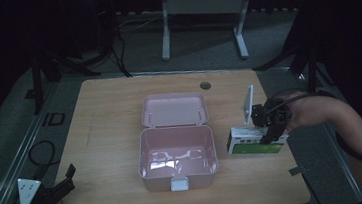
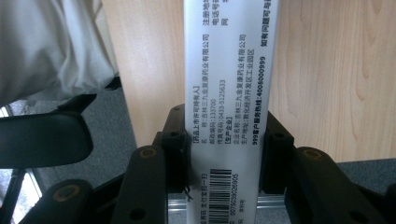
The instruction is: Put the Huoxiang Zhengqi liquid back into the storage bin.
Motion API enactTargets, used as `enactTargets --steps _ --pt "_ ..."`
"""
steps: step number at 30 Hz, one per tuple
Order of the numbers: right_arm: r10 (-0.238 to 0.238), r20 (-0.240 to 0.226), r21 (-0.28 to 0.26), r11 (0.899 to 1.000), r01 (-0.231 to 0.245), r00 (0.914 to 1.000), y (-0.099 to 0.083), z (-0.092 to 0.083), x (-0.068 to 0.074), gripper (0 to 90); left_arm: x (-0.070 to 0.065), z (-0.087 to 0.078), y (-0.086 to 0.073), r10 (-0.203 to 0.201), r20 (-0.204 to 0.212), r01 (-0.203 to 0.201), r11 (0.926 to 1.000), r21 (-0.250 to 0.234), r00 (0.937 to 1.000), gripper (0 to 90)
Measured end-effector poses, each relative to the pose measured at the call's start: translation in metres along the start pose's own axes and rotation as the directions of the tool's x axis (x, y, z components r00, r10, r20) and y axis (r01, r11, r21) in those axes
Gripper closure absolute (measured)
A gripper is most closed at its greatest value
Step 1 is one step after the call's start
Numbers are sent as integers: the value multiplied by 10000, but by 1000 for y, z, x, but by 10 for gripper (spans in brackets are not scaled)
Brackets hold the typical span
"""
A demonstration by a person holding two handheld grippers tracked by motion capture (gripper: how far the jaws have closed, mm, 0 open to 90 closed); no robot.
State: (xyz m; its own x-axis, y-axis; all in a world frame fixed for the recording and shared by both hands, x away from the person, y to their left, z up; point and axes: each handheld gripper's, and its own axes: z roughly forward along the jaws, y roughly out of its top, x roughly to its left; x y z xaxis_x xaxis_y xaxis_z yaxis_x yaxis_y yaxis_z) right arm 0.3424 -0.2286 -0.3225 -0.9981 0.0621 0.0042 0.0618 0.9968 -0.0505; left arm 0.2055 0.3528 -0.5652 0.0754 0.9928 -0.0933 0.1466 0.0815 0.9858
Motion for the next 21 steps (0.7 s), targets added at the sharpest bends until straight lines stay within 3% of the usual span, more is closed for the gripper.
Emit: enactTargets --steps 7,12,21 --pt "-72 547 -233 9997 85 9985 7 -30 8 619 0 0 0 47 -36 -47 10000 -19 10000 40" --pt "-139 619 -237 9996 154 9980 21 -36 6 620 -1 0 0 57 -34 -57 10000 -24 10000 40" --pt "-382 326 -497 9980 398 9987 53 -37 3 620 0 0 0 66 -12 -66 10000 -21 10000 40"
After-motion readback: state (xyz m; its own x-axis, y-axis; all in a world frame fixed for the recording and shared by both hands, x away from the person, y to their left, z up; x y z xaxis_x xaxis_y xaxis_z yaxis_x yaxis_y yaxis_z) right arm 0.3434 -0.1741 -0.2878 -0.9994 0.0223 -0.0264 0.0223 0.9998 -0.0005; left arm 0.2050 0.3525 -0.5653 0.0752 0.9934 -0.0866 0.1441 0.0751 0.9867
